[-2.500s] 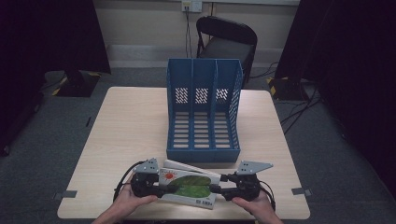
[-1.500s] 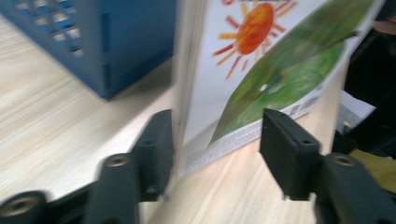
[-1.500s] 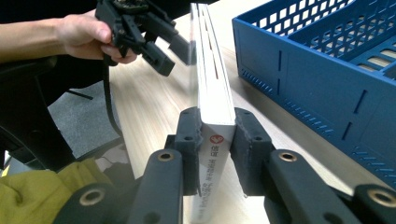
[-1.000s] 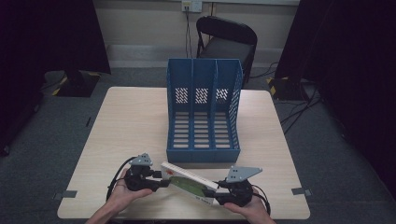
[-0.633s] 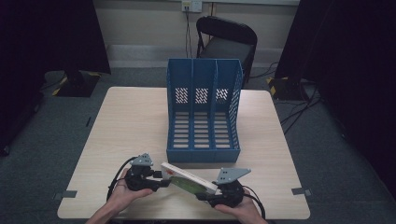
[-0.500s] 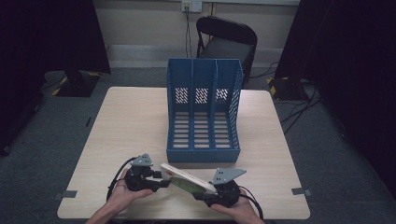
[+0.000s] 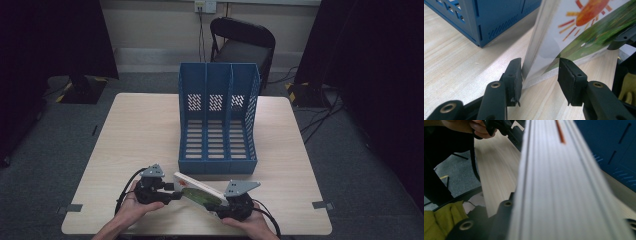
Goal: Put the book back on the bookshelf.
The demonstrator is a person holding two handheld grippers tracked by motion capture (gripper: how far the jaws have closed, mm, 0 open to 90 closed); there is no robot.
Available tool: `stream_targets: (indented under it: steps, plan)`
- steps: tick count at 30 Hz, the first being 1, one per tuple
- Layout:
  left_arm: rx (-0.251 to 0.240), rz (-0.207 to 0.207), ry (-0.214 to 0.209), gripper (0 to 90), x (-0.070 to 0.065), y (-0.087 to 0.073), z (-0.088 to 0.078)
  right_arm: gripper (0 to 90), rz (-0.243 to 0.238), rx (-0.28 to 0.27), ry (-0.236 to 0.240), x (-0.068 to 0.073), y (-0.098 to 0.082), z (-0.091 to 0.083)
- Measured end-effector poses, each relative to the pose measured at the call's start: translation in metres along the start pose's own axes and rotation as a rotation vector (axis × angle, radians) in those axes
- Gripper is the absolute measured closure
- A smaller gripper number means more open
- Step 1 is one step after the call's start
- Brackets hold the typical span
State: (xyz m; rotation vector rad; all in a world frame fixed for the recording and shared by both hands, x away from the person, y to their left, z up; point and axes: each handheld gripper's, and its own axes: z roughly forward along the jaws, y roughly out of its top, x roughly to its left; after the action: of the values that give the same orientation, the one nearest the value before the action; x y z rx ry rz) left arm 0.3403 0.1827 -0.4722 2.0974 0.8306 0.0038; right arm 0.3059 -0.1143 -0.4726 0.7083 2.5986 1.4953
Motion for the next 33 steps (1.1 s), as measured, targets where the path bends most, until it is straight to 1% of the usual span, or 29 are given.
stream_targets:
  steps: [2,3,4,7,9,10,11,12,13,14,15,16,17,18,19,20,21,22,23,24,25,26,27,28,31,32,33]
  plan:
    - [0.001,-0.003,0.004,54.1,-0.0004,0.0004,0.0007,73.2,-0.003,0.001,-0.003,-0.0006,-0.0001,-0.0001]
    - [0.003,-0.005,0.003,53.9,-0.0003,0.0007,0.0007,74.1,0.003,-0.002,0.0,-0.0016,-0.0004,0.0]
    - [0.004,-0.006,0.003,54.0,-0.0002,0.0008,0.0005,75.7,-0.001,-0.002,-0.01,-0.0015,-0.0004,0.0]
    - [0.008,-0.009,-0.002,54.1,0.0004,0.0009,-0.0003,76.1,-0.011,0.004,-0.016,-0.0019,0.0003,-0.0003]
    - [0.006,-0.025,-0.012,53.0,0.0006,0.0013,0.0003,76.2,-0.026,0.01,-0.026,-0.0017,0.0014,-0.0004]
    - [0.003,-0.023,-0.012,48.8,-0.0004,0.0017,0.0006,76.2,-0.049,0.02,-0.029,-0.0018,0.0028,-0.0017]
    - [0.002,-0.019,-0.006,48.8,-0.0012,0.002,0.0013,76.2,-0.049,0.02,-0.029,-0.0018,0.0028,-0.0017]
    - [0.004,-0.023,0.0,46.3,-0.0018,0.0025,0.0024,76.2,-0.059,0.022,-0.028,-0.0019,0.003,-0.0024]
    - [0.004,-0.026,-0.005,44.9,-0.002,0.0027,0.0032,76.2,-0.073,0.026,-0.032,-0.0024,0.0028,-0.0036]
    - [0.011,-0.008,-0.014,49.7,-0.0035,0.0025,0.0041,76.1,-0.08,0.029,-0.031,-0.003,0.0025,-0.0051]
    - [0.011,-0.008,-0.014,51.2,-0.0035,0.0025,0.0041,76.1,-0.08,0.029,-0.031,-0.003,0.0025,-0.0051]
    - [0.011,0.004,0.0,51.2,-0.0054,0.0023,0.0044,75.9,-0.081,0.028,-0.031,-0.0031,0.0025,-0.0054]
    - [0.008,0.001,0.005,51.2,-0.006,0.0021,0.0048,75.4,-0.077,0.027,-0.028,-0.0026,0.0018,-0.0055]
    - [0.008,0.003,0.009,51.3,-0.0065,0.0028,0.0055,68.8,-0.058,0.018,-0.009,-0.003,0.0,-0.0056]
    - [0.01,0.006,0.011,51.5,-0.0069,0.003,0.0055,66.6,-0.034,0.011,0.004,-0.0041,-0.0009,-0.0056]
    - [0.011,0.01,0.011,51.8,-0.0068,0.0029,0.0054,65.5,-0.023,0.004,0.006,-0.0044,-0.0015,-0.0055]
    - [0.013,0.01,0.01,52.0,-0.0068,0.0028,0.0051,65.7,-0.023,-0.004,-0.01,-0.0034,-0.0015,-0.0052]
    - [0.016,0.017,0.013,52.1,-0.0073,0.0026,0.0047,64.5,-0.022,-0.013,-0.011,-0.003,-0.0014,-0.005]
    - [0.021,0.028,0.016,52.4,-0.008,0.0024,0.0042,63.7,-0.008,-0.027,-0.001,-0.0031,-0.001,-0.0047]
    - [0.024,0.03,0.015,52.8,-0.008,0.002,0.0035,63.8,0.003,-0.037,0.003,-0.003,-0.0002,-0.0046]
    - [0.024,0.03,0.015,52.9,-0.008,0.002,0.0035,63.8,0.003,-0.037,0.003,-0.003,-0.0002,-0.0046]
    - [0.026,0.029,0.01,52.7,-0.0078,0.0016,0.0028,69.5,-0.009,-0.032,-0.004,-0.0015,0.0011,-0.0042]
    - [0.028,0.03,0.012,52.6,-0.0082,0.0018,0.0026,73.7,-0.015,-0.031,-0.025,-0.0006,0.0008,-0.0041]
    - [0.028,0.029,0.011,52.5,-0.008,0.0018,0.0027,75.2,-0.023,-0.026,-0.03,-0.0006,0.0003,-0.0039]
    - [0.029,0.024,0.008,52.2,-0.0062,0.0023,0.0027,76.2,-0.025,-0.024,-0.025,-0.0006,0.0012,-0.004]
    - [0.029,0.02,-0.003,52.0,-0.005,0.0023,0.0022,76.4,-0.039,-0.02,-0.026,0.0004,0.0018,-0.0038]
    - [0.029,0.02,-0.003,50.9,-0.005,0.0023,0.0022,76.4,-0.039,-0.02,-0.026,0.0004,0.0018,-0.0038]
